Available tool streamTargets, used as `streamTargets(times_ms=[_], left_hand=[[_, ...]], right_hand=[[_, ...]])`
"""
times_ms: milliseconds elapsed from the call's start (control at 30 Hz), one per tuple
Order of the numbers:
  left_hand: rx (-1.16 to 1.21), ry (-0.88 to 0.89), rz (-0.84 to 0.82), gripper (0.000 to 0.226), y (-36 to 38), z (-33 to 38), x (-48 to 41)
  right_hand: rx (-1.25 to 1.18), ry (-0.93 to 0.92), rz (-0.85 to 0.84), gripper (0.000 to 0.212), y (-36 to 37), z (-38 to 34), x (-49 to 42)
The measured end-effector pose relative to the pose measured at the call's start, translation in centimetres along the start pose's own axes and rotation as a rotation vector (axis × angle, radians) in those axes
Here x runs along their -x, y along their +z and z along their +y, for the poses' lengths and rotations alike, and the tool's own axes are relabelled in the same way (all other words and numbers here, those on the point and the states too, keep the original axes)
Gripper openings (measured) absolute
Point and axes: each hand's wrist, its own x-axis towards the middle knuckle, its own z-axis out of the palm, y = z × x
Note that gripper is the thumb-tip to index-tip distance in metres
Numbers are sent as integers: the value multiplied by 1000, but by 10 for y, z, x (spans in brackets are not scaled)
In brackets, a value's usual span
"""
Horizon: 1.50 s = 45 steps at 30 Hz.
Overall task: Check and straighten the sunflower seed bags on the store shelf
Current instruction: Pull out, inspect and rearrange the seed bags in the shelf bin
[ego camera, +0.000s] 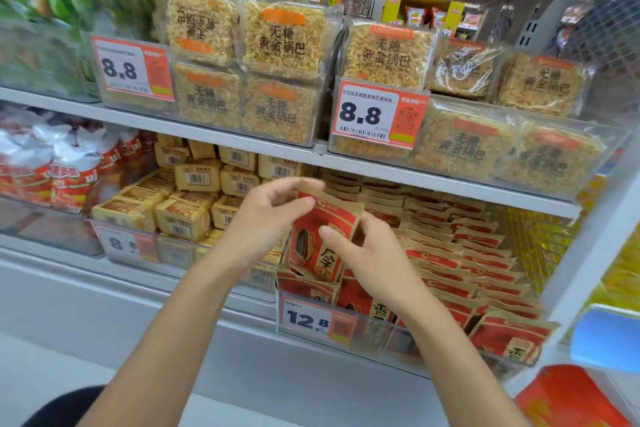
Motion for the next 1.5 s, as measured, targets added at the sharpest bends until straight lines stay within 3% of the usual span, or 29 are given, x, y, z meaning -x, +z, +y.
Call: streamTargets(times_ms=[133, 233, 300, 533, 667, 767, 833, 1000, 1133, 1300, 1400, 1500], left_hand=[[-107, 22, 6, 17, -2, -3, -2], [-352, -43, -97, 16, -10, -7, -2], [-472, -152, -205, 14, -17, -10, -3], [-621, -225, -307, 12, -23, -18, -6], [-696, -235, -327, 11, -23, -24, -8], [-527, -239, -379, 18, -30, -19, -5], [-458, -226, -411, 26, -33, -18, -4], [-504, -203, -386, 36, -33, -24, -8], [-476, -189, -377, 26, -33, -20, -7], [-351, -101, -28, 23, -34, -24, -10], [-302, -105, 81, 21, -34, -20, -10], [-244, -42, 38, 20, -31, -12, -7]], right_hand=[[150, -88, 201, 12, -7, 0, 0], [479, -105, 104, 6, -6, 6, -1], [635, -62, 9, 13, -3, 11, -1], [829, -90, -132, 30, 1, 7, 3], [821, -43, -195, 34, -1, 7, 1], [662, -7, -227, 35, -6, 7, -2], [538, -42, -139, 32, -9, 10, -4], [446, -23, 52, 26, -17, 10, -12], [559, 38, -19, 27, -13, 13, -24], [669, 19, -61, 23, -9, 8, -34], [754, -73, -72, 17, -9, 2, -36], [570, -289, 171, 13, -18, -11, -29]])
